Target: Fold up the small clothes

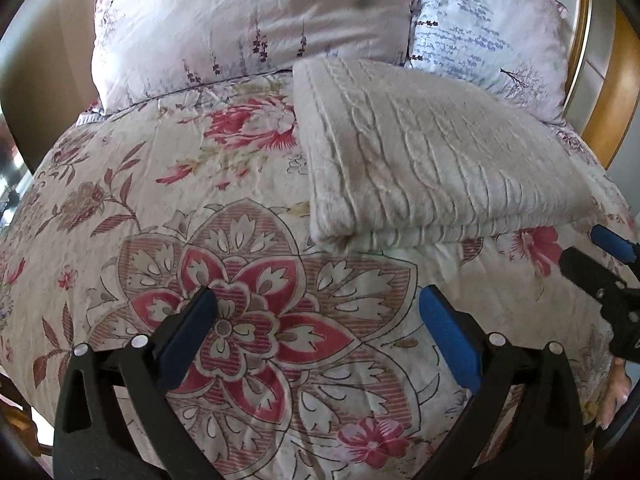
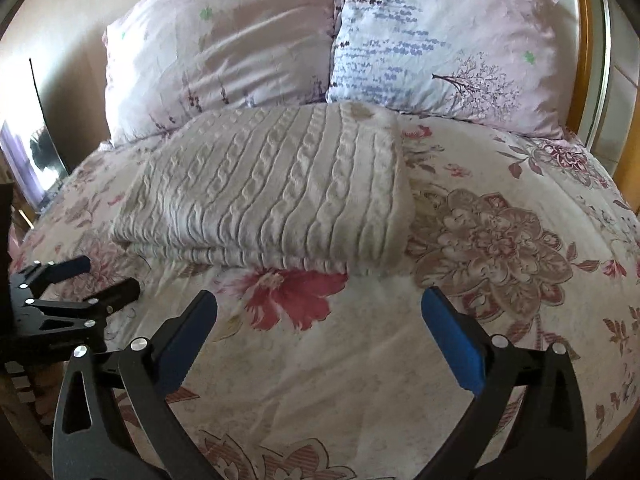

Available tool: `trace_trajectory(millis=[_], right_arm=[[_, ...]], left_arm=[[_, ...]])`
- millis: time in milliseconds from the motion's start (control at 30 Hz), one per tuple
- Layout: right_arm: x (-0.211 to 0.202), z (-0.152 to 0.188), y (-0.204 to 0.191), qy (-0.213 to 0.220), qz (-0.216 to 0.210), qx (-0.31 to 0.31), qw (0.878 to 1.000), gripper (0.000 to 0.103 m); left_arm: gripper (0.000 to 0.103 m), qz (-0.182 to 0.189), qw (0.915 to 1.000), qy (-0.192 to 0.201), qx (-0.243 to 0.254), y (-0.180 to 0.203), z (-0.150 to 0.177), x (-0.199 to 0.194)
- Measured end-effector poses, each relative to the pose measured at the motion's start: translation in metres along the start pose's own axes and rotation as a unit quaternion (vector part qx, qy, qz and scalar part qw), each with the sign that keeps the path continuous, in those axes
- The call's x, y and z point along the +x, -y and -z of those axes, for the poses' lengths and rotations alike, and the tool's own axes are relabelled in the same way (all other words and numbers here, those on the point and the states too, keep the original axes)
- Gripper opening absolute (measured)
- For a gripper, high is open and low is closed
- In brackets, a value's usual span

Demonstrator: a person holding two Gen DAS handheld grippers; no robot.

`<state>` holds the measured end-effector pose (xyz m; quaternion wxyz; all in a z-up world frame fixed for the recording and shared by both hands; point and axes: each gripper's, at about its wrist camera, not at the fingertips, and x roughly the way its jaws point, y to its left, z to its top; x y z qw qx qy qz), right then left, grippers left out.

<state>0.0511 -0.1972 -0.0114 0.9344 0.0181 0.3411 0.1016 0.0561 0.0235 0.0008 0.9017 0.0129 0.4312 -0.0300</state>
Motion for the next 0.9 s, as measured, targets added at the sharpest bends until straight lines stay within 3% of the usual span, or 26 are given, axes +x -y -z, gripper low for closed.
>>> trace_trajectory(millis=[500,900], right_arm=[[0.016,0.007,-0.006,-0.032,0.043,-0.010,0.998,0.102],[0.016,0.008,-0.005,-0.033,0.049,0.000,0.998,0.102]], left_arm=[[0.101,-0.001,1.0000,-0.007,0.006,0.002,0.000,0.002],[0.101,-0.004,1.0000,0.001,0.005,0.002,0.000,0.002]])
